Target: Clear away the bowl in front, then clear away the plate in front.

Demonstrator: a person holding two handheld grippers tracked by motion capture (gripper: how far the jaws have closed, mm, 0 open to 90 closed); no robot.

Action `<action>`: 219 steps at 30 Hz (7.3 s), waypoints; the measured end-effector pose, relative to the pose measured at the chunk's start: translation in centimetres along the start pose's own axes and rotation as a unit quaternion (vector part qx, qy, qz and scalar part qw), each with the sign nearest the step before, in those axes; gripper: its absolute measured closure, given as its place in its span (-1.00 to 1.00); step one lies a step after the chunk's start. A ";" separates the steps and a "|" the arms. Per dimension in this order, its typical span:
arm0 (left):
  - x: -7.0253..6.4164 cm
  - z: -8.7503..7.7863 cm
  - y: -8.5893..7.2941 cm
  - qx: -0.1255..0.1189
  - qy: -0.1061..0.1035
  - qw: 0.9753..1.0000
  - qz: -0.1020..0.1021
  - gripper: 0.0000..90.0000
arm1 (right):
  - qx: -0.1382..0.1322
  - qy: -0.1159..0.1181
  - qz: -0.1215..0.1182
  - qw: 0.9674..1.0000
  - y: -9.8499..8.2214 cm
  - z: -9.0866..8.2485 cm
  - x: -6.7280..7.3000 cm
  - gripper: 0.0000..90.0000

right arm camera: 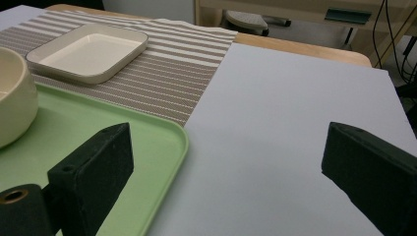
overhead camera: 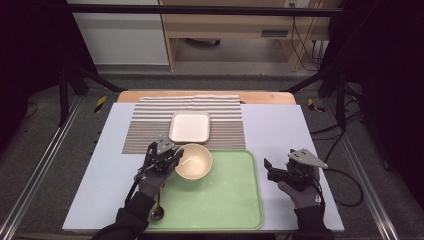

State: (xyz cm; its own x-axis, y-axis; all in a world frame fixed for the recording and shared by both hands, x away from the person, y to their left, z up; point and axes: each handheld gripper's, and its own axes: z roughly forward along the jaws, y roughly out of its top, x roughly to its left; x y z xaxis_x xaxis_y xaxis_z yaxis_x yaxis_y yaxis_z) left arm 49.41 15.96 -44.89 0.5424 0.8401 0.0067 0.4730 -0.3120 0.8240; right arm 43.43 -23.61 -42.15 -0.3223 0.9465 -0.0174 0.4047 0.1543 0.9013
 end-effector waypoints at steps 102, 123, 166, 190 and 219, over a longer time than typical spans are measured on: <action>9.5 9.5 4.0 0.094 0.073 0.988 -0.102 0.78 | 0.005 0.003 0.004 1.000 -0.2 0.5 -0.3 -0.85; 8.7 6.9 5.4 0.025 0.070 0.992 -0.103 0.96 | 0.003 0.002 0.006 1.000 -0.1 0.3 -0.4 -0.85; 5.5 -6.1 9.1 -0.143 0.032 0.987 -0.067 0.96 | 0.004 -0.004 0.005 1.000 -0.1 0.3 -0.5 -0.86; -1.1 -10.8 6.0 -0.158 -0.055 0.986 0.001 0.96 | 0.005 -0.008 0.008 1.000 -0.1 0.3 -0.5 -0.86; -6.2 -9.7 2.2 -0.094 -0.093 0.990 0.041 0.96 | -0.002 -0.014 0.011 1.000 0.0 -0.1 -0.8 -0.86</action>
State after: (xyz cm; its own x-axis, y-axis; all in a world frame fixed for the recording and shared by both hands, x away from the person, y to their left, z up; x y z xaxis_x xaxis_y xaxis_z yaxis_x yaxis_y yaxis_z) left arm 40.31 14.34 -37.64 0.7007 0.7133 -0.0130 0.2936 -0.2718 0.9165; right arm 43.56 -24.43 -42.09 -0.2901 0.9570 -0.0095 0.4080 0.1327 0.9033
